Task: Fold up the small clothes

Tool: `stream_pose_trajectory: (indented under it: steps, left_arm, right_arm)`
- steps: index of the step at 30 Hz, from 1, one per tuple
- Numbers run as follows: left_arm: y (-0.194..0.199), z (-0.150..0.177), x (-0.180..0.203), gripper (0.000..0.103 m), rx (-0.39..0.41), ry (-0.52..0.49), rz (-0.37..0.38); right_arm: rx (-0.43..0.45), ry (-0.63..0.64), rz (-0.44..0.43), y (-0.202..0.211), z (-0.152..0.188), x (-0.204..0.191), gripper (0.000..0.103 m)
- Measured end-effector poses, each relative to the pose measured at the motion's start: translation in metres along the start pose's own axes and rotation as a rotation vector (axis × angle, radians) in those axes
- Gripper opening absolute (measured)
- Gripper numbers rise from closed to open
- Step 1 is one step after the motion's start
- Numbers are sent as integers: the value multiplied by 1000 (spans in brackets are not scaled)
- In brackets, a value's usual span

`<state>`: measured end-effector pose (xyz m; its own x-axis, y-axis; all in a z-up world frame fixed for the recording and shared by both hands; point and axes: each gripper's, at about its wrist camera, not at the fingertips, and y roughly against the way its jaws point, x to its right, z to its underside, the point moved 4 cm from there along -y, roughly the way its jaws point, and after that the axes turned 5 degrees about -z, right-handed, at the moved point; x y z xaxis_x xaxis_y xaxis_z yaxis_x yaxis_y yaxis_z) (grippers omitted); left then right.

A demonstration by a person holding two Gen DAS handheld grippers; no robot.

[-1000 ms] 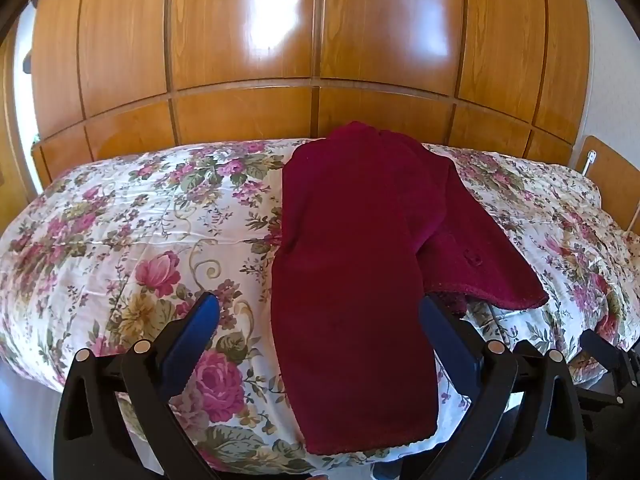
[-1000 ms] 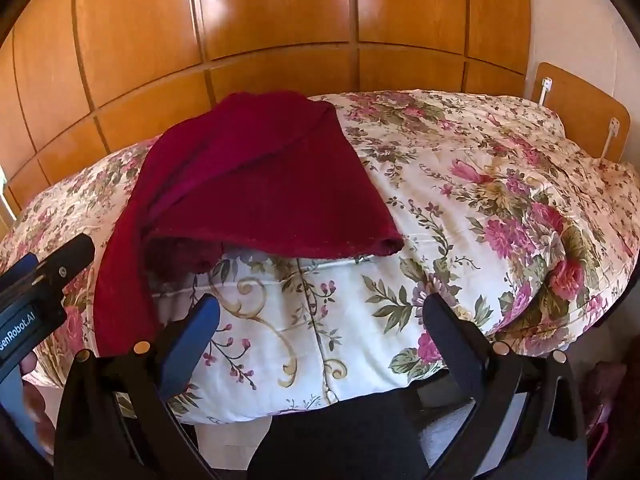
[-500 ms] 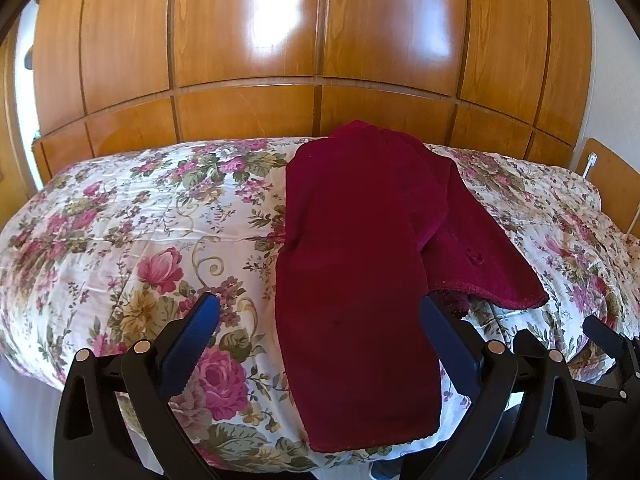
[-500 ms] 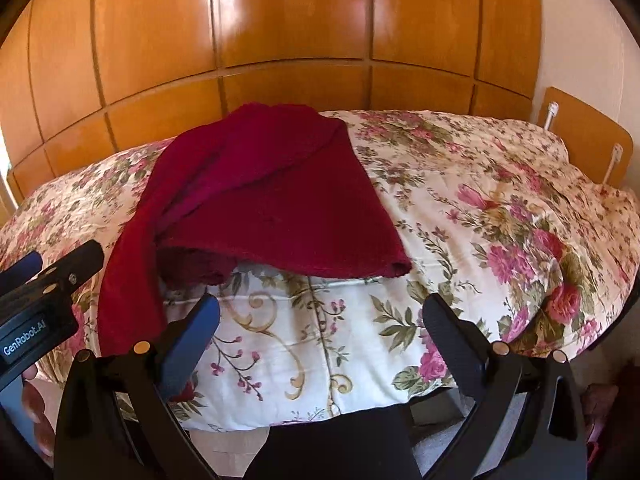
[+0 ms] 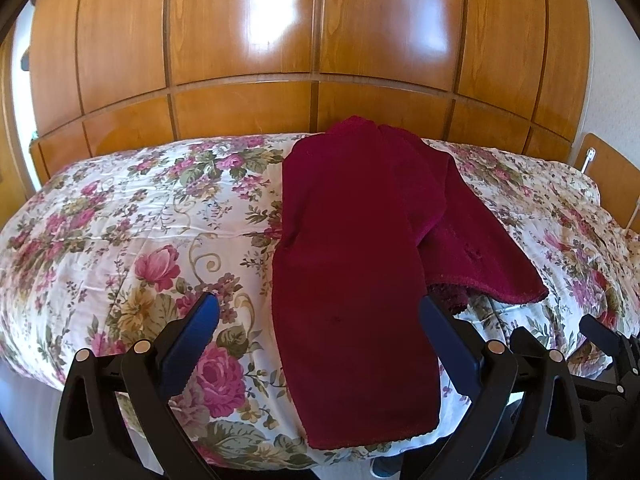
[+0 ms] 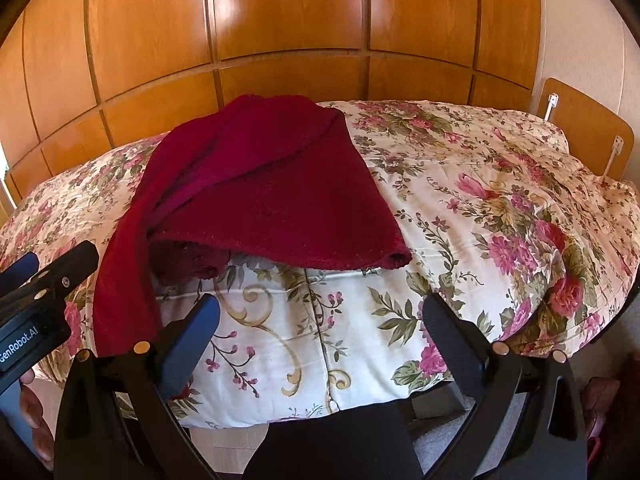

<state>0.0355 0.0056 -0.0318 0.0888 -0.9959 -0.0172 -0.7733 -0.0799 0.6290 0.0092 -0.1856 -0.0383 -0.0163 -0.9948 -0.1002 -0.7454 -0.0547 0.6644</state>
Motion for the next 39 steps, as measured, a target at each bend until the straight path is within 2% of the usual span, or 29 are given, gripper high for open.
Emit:
stream_pose_trajectory:
  steps: [39]
  left_arm:
    - [-3,-3,9,99,-10,-23,12]
  right_arm:
    - [-8,-7,4,-3,-2,3,101]
